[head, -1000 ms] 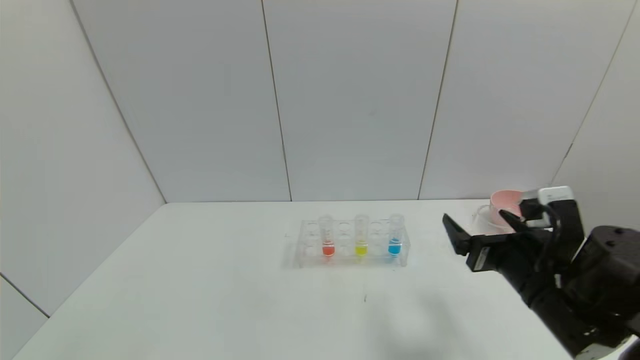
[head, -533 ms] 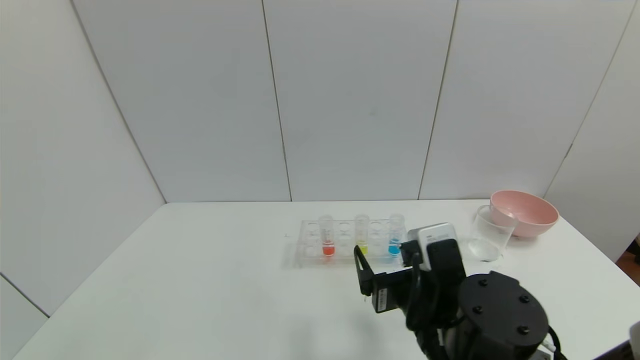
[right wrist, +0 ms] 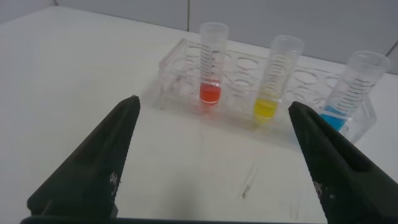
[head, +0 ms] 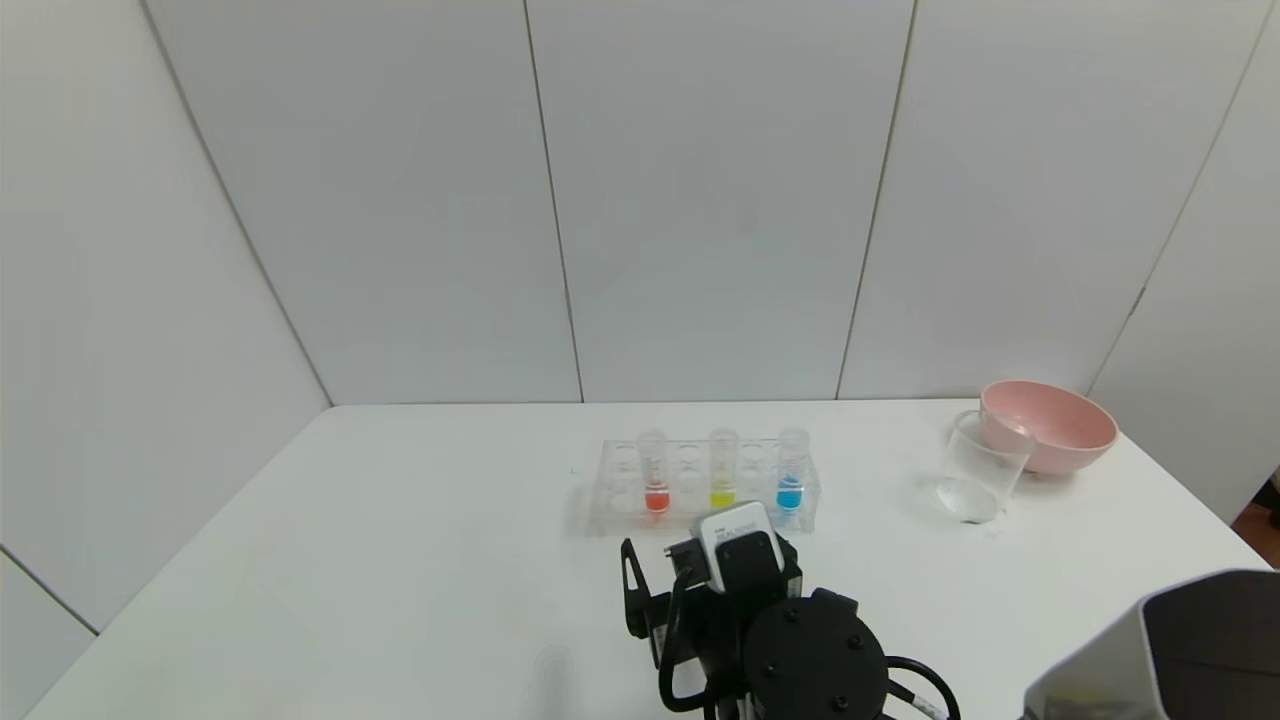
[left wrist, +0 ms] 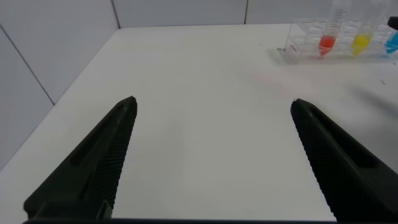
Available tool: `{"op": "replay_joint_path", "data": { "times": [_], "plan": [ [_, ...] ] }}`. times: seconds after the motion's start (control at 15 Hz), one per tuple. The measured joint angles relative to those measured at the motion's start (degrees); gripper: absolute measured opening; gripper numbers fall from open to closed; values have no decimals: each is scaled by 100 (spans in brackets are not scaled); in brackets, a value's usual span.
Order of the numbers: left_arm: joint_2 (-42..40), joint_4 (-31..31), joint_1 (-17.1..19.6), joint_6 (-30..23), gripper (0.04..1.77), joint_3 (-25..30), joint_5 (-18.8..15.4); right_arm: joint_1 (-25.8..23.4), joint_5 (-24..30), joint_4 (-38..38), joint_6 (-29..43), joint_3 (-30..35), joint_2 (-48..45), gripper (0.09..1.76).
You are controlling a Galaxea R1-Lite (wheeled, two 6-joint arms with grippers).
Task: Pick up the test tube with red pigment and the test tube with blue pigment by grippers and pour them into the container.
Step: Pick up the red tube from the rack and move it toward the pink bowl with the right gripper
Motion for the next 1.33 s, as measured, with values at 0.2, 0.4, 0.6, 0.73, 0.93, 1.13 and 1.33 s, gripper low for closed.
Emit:
{"op": "replay_joint_path", "data": {
  "times": [0.2, 0.4, 0.6, 0.73, 0.93, 1.13, 1.33],
  "plan": [
    [0, 2, 0, 0, 176, 0, 0, -56, 157, 93, -29, -480, 364, 171],
    [0, 0, 0, 0, 176, 0, 0, -286, 395, 485, -67, -1193, 686, 171],
    [0, 0, 0, 0, 176, 0, 0, -577, 603, 903, -160, -1949, 955, 171],
    [0, 2, 0, 0, 176, 0, 0, -731, 663, 1106, -196, -2360, 1120, 171],
    [0, 0, 0, 0, 176, 0, 0, -887, 852, 1202, -226, -2782, 1362, 171],
    [0, 0, 0, 0, 176, 0, 0, -1001, 887, 1207, -234, -3076, 1602, 171],
    [0, 0, 0, 0, 176, 0, 0, -1090, 898, 1200, -291, -3274, 1773, 171]
  ]
}}
